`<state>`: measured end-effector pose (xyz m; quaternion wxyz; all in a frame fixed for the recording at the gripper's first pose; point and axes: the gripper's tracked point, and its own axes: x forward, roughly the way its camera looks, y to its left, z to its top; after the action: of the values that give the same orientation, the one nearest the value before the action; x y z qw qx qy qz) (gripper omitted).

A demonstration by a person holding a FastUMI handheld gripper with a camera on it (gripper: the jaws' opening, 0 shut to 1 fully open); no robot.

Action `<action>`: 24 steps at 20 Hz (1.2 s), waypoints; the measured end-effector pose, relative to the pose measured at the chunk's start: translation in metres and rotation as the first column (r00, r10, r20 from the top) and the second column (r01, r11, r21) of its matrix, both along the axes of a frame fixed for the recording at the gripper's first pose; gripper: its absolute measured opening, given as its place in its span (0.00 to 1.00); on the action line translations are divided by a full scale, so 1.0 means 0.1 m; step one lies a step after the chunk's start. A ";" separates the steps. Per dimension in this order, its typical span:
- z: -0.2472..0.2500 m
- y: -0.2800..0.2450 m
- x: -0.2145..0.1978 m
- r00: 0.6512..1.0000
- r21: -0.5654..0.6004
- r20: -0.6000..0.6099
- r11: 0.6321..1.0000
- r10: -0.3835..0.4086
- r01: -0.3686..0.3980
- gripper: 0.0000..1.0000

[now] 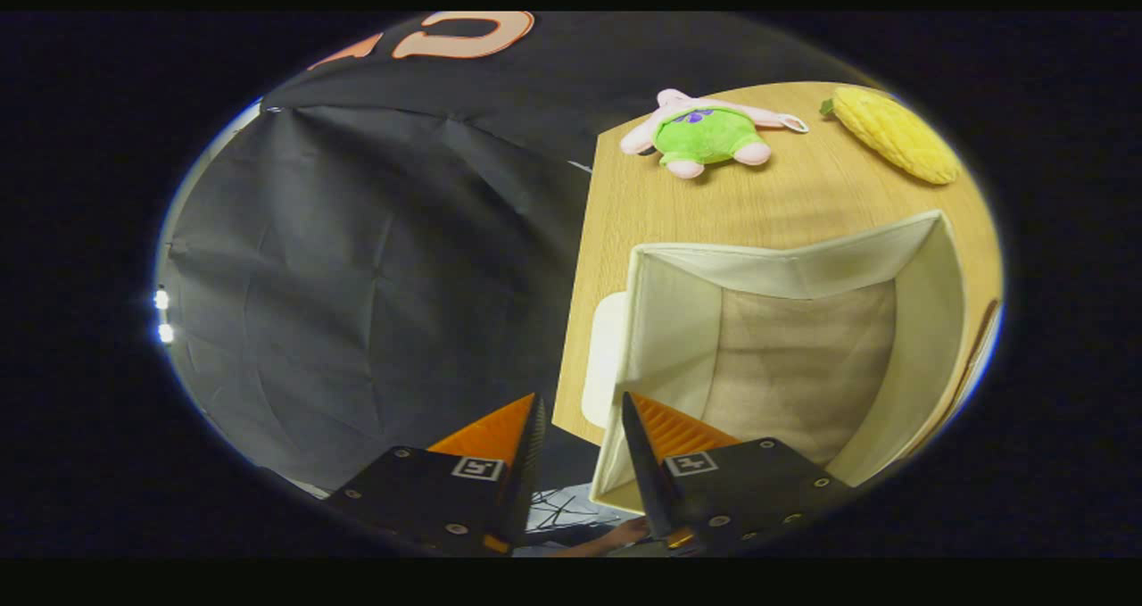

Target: Open the storage box then place both shoes into the box .Put the left shoe in first, then the right shoe, with the right side of both shoes facing outward in a uniform manner.

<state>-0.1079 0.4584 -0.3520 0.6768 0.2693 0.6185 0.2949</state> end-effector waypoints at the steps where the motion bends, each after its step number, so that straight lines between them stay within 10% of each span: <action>1: 0.03 -0.18 -0.03 1.000 -0.024 0.024 1.000 0.009 -0.009 0.63; 12: -0.06 -1.97 -0.15 0.986 -0.268 0.163 0.961 -0.016 0.060 0.96; 24: -1.20 -3.60 -0.70 0.997 -0.561 0.062 0.824 -0.052 0.078 0.83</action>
<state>-0.1775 0.0986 -0.4716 0.7490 0.0724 0.6534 0.0823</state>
